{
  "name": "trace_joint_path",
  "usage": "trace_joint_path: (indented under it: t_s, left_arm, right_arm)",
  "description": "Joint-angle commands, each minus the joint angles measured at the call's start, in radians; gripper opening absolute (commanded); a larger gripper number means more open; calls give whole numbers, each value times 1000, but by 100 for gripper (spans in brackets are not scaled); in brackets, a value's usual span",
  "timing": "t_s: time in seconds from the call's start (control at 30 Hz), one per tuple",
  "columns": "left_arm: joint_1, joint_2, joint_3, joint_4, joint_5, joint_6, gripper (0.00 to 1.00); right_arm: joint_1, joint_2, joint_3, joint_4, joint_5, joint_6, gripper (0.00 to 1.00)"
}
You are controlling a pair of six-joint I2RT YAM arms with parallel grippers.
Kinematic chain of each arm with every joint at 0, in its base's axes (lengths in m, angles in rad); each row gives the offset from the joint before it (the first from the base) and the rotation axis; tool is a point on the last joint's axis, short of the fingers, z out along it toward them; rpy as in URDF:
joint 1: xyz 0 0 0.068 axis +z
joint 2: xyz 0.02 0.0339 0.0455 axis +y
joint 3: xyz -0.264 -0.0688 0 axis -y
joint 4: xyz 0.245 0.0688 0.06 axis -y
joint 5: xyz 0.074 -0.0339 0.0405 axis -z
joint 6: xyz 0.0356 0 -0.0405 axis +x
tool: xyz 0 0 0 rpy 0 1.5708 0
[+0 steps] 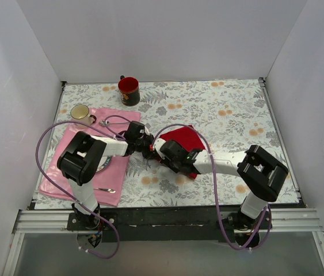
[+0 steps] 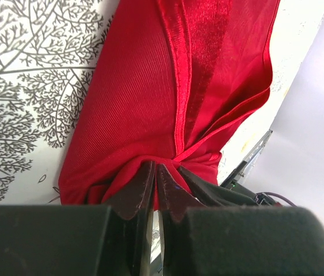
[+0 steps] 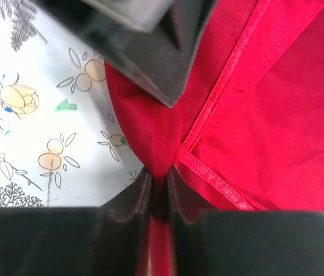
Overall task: Fold the napkin, place the utensils inside, and roll it up
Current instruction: Roll the napkin with the utensil
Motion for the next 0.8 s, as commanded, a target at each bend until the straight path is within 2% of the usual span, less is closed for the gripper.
trace_joint_path:
  t_s: [0.0,0.03,0.17,0.27,0.3,0.33,0.5,0.67,0.77]
  left_arm:
    - [11,9,63,-90,14,81,7]
    - [12,1,79,-128,11,91,8]
    - [25,-45,178,-217,-36,143,23]
    - [34,-100,263,-287,-101,174,34]
    - [34,-114,279,-303,-122,180,41]
    - [37,-129,313,-336,-159,194,44]
    - [38,-242,338,-436,-328,191,61]
    - [38,-269,353,-625,-409,110,68]
    - [38,-266,349,-717,-409,79,68]
  right_arm:
    - [-56,29,-29,-25,-190,95,13]
    - [-63,32,-24,-33,-218,96,10]
    - [-114,35,-33,-24,-370,204,2]
    - [-149,36,-47,-1,-485,255,1]
    - [-160,39,-50,22,-545,295,1]
    - [-169,42,-58,38,-580,313,1]
    - [-273,78,-78,182,-830,506,1]
    - [-358,134,-95,377,-981,697,1]
    - [-387,179,-121,530,-1053,825,1]
